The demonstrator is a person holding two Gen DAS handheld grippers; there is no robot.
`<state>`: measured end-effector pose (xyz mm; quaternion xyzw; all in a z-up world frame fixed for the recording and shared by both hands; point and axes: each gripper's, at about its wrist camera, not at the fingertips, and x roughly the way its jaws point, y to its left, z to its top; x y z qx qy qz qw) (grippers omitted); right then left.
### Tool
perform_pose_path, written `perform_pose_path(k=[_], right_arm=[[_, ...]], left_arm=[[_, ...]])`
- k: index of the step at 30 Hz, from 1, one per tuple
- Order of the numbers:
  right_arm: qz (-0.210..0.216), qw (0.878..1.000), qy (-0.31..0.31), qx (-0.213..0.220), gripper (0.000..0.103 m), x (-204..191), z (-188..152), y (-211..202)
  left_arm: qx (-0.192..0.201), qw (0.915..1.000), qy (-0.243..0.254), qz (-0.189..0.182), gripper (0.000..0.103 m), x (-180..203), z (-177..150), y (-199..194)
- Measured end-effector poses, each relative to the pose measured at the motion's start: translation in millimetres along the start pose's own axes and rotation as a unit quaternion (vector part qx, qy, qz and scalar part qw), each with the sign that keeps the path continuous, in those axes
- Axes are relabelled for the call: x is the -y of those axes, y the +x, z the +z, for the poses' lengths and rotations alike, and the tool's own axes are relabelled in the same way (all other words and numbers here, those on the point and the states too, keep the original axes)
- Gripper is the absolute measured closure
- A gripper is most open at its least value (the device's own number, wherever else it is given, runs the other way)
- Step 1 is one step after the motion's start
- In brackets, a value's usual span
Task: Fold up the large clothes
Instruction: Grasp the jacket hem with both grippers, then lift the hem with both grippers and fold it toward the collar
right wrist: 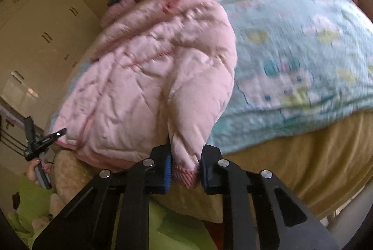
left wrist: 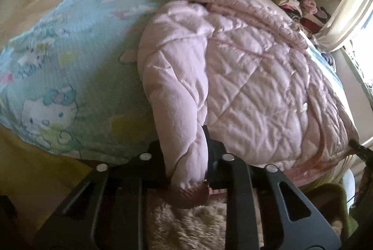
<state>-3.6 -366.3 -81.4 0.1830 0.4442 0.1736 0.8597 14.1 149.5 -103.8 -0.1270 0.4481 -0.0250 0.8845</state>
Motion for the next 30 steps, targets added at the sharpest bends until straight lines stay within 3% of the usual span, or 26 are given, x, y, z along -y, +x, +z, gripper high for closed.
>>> perform_pose_path(k=[6,14,30], right_arm=[[0.032,0.997,-0.019,0.066,0.088,-16,25,-29],[0.056,0.991,-0.034,0.12,0.088,-34,67,-47],[0.074,0.977,-0.048,0.194,0.089,-54,166,-55]], left_arm=[[0.046,0.9987,-0.003,-0.022,0.091,2,22,-29],[0.109,0.9939,0.005,-0.019,0.091,14,66,-56],[0.164,0.9863,-0.015,-0.006,0.092,25,151,-60]])
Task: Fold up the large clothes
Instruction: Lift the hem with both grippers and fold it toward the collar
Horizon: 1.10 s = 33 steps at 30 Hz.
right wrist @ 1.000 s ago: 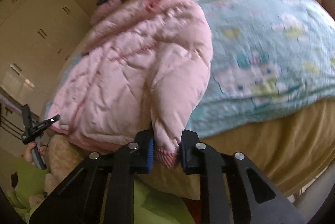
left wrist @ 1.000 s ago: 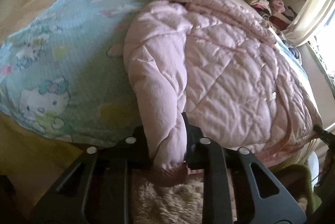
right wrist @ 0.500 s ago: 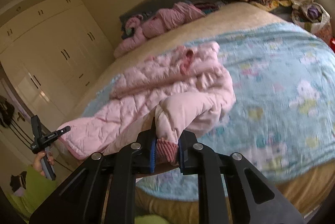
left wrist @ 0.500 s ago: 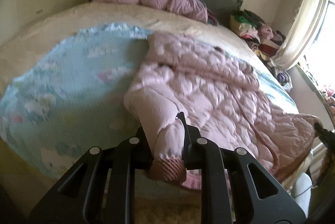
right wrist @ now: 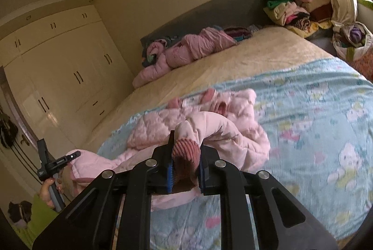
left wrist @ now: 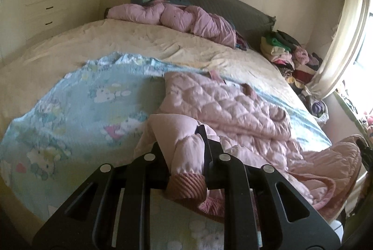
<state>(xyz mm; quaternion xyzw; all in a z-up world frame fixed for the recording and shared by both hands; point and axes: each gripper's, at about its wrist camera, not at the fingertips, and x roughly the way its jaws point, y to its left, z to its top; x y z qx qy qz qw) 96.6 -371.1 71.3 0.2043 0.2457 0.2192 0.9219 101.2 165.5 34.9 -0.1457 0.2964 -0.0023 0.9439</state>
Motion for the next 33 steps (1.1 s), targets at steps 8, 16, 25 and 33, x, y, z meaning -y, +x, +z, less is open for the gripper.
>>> perform_pose_path(k=[8,16,25,33], right_arm=[[-0.007,1.0,0.008,0.023,0.089,12,32,22],[-0.023,0.999,0.013,0.033,0.089,27,65,59],[-0.05,0.998,0.019,0.039,0.089,43,87,103],[-0.071,0.996,0.039,0.039,0.089,58,99,140]], left_arm=[[0.024,0.9994,0.004,0.026,0.092,16,32,20],[0.04,0.9976,0.009,0.057,0.092,28,56,51],[0.044,0.9964,0.005,0.072,0.092,31,74,88],[0.046,0.9959,-0.011,0.077,0.091,32,83,111]])
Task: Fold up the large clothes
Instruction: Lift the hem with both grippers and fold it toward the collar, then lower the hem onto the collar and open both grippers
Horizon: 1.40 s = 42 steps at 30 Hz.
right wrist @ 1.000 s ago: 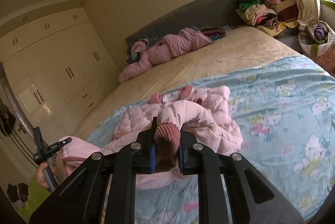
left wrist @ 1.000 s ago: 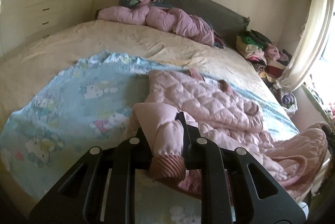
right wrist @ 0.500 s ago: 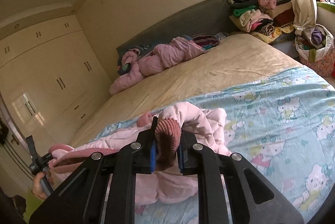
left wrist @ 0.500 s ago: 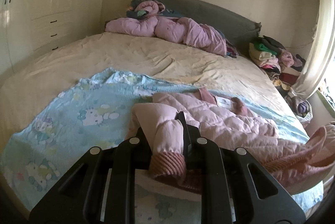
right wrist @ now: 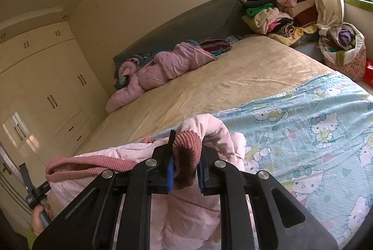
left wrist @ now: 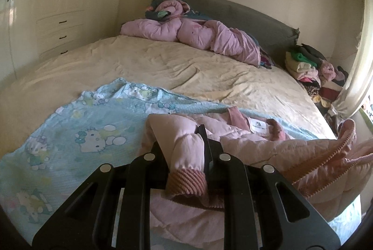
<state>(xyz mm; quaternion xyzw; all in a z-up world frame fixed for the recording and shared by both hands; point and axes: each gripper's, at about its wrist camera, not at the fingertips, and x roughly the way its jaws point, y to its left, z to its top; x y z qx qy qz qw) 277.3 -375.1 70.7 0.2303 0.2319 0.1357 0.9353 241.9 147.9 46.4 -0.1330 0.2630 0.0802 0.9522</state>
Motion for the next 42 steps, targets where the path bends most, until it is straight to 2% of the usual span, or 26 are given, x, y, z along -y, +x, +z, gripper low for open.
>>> perform_pose_path(k=[7,12,20,26,28,30,33,36,40,42], right_arm=[[-0.028,0.999,0.019,-0.016,0.089,12,2,36],[-0.048,0.998,0.025,-0.031,0.089,17,3,59],[-0.054,0.997,0.031,-0.051,0.084,23,0,89],[-0.026,0.996,0.065,-0.051,0.071,33,-4,105],[-0.013,0.996,0.073,-0.046,0.042,33,-4,104],[-0.008,0.997,0.072,-0.04,0.04,29,-4,102],[-0.015,0.998,0.042,-0.044,0.039,13,-10,99],[-0.018,0.998,-0.003,-0.061,0.036,-9,-31,96],[-0.039,0.992,-0.065,-0.099,0.035,-31,-64,95],[-0.063,0.987,-0.102,-0.104,0.032,-40,-80,92]], left_arm=[[0.002,0.9989,-0.042,0.019,0.089,0,-3,20],[0.006,0.9965,-0.082,0.014,0.088,-2,-3,36],[-0.01,0.9967,-0.081,0.01,0.087,-9,-10,68],[-0.017,0.9951,-0.097,-0.004,0.087,-14,-14,80],[-0.017,0.9952,-0.096,-0.005,0.087,-15,-13,82],[-0.018,0.9949,-0.099,-0.008,0.086,-14,-13,82],[-0.02,0.9952,-0.096,-0.008,0.085,-13,-12,83],[-0.019,0.9954,-0.093,-0.009,0.085,-15,-11,82],[-0.02,0.9956,-0.091,-0.014,0.084,-16,-11,82],[-0.016,0.9958,-0.088,-0.017,0.082,-15,-10,79]])
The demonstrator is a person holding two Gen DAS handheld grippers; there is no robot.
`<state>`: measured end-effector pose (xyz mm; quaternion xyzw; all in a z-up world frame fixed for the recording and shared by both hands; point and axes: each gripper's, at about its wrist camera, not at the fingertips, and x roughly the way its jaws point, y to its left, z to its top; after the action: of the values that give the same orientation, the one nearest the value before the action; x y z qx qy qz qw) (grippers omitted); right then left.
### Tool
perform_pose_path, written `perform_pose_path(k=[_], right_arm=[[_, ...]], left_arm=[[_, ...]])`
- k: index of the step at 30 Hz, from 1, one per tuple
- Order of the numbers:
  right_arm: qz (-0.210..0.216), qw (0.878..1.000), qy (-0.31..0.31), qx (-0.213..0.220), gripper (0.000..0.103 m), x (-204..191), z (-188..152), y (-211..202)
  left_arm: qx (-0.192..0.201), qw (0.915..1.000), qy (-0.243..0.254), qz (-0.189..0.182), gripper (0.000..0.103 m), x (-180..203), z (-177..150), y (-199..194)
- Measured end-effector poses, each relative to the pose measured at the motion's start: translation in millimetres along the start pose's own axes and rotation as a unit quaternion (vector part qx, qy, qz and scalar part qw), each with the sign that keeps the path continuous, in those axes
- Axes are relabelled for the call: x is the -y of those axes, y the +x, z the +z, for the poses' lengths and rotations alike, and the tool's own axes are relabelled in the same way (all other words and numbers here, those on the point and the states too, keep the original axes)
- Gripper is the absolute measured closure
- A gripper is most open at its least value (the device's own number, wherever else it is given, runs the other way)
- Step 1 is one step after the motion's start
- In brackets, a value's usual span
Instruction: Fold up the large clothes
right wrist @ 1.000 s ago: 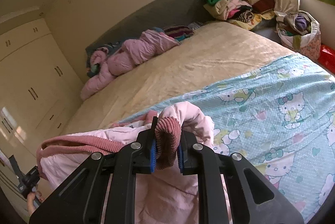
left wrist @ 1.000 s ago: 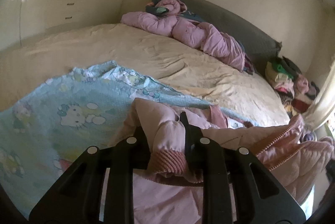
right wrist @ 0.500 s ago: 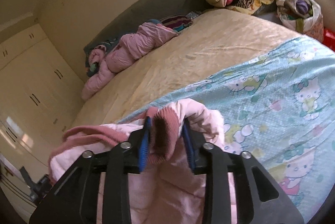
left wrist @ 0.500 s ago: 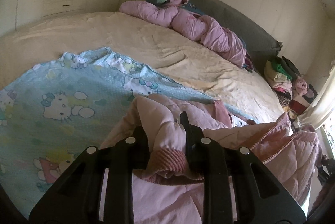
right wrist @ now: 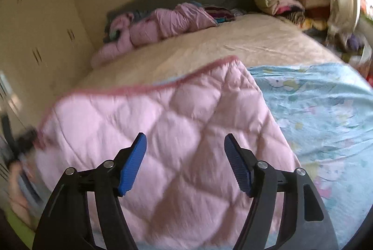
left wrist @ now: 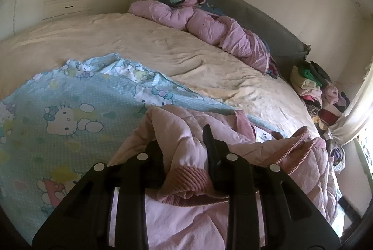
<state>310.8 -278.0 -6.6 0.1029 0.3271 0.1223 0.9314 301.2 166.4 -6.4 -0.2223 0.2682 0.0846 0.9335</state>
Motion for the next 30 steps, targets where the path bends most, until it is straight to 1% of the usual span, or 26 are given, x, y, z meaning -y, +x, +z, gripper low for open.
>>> perform_pose_path(k=[2,3,4,6,7,8,9,10,12,14,15,16,18,21,23,26,27,28,30], right_arm=[[-0.027,0.999,-0.038,-0.003,0.028,-11,-13,0],[-0.04,0.997,-0.058,-0.009,0.026,-16,-19,2],[-0.045,0.996,-0.069,-0.017,0.026,-19,-25,5],[-0.047,0.996,-0.068,-0.035,0.026,-18,-32,14],[-0.049,0.996,-0.062,-0.043,0.023,-16,-34,18],[-0.05,0.996,-0.055,-0.048,0.023,-13,-36,22],[-0.05,0.996,-0.049,-0.05,0.022,-11,-37,24],[-0.047,0.997,-0.041,-0.05,0.021,-8,-37,26],[-0.046,0.997,-0.031,-0.05,0.021,-5,-38,29],[-0.047,0.997,-0.033,-0.049,0.021,-5,-38,31],[-0.047,0.997,-0.032,-0.049,0.021,-5,-38,30],[-0.046,0.997,-0.031,-0.048,0.021,-6,-38,28],[-0.044,0.998,-0.031,-0.042,0.021,-5,-36,22],[-0.06,0.998,-0.026,-0.013,0.016,1,-28,7],[-0.068,0.998,-0.014,0.006,0.014,11,-19,-1],[-0.081,0.997,0.005,0.018,0.014,27,-7,-7],[-0.083,0.996,0.008,0.018,0.014,32,-3,-6],[-0.086,0.996,0.009,0.017,0.013,36,0,-5],[-0.091,0.996,0.006,0.001,0.013,44,7,1]], left_arm=[[0.002,1.0,0.001,-0.002,0.081,1,0,-3],[0.004,1.0,0.001,-0.003,0.077,2,0,-4],[0.004,1.0,0.003,-0.005,0.075,2,-1,-5],[0.003,1.0,0.008,-0.005,0.073,3,-2,-6],[0.003,0.9999,0.009,-0.008,0.064,4,-2,-7],[0.004,0.9998,0.009,-0.018,0.058,4,-1,-10],[0.009,0.9997,0.009,-0.023,0.042,5,-1,-14],[0.017,0.9996,0.009,-0.021,0.03,6,0,-18],[0.041,0.999,0.014,-0.016,0.026,10,3,-32],[0.046,0.9985,0.016,-0.025,0.022,12,4,-40],[0.048,0.9984,0.021,-0.019,0.015,13,4,-43],[0.048,0.9984,0.028,-0.013,0.012,14,5,-44],[0.042,0.9979,0.047,0.013,0.01,13,4,-44],[0.033,0.9966,0.063,0.044,0.01,4,1,-42],[0.026,0.9968,0.058,0.048,0.01,-5,-5,-41],[0.003,0.9976,0.05,0.047,0.01,-17,-16,-35],[-0.006,0.9974,0.05,0.051,0.01,-18,-19,-33],[-0.018,0.9963,0.053,0.065,0.01,-21,-21,-28],[-0.031,0.9942,0.057,0.086,0.01,-26,-25,-23]])
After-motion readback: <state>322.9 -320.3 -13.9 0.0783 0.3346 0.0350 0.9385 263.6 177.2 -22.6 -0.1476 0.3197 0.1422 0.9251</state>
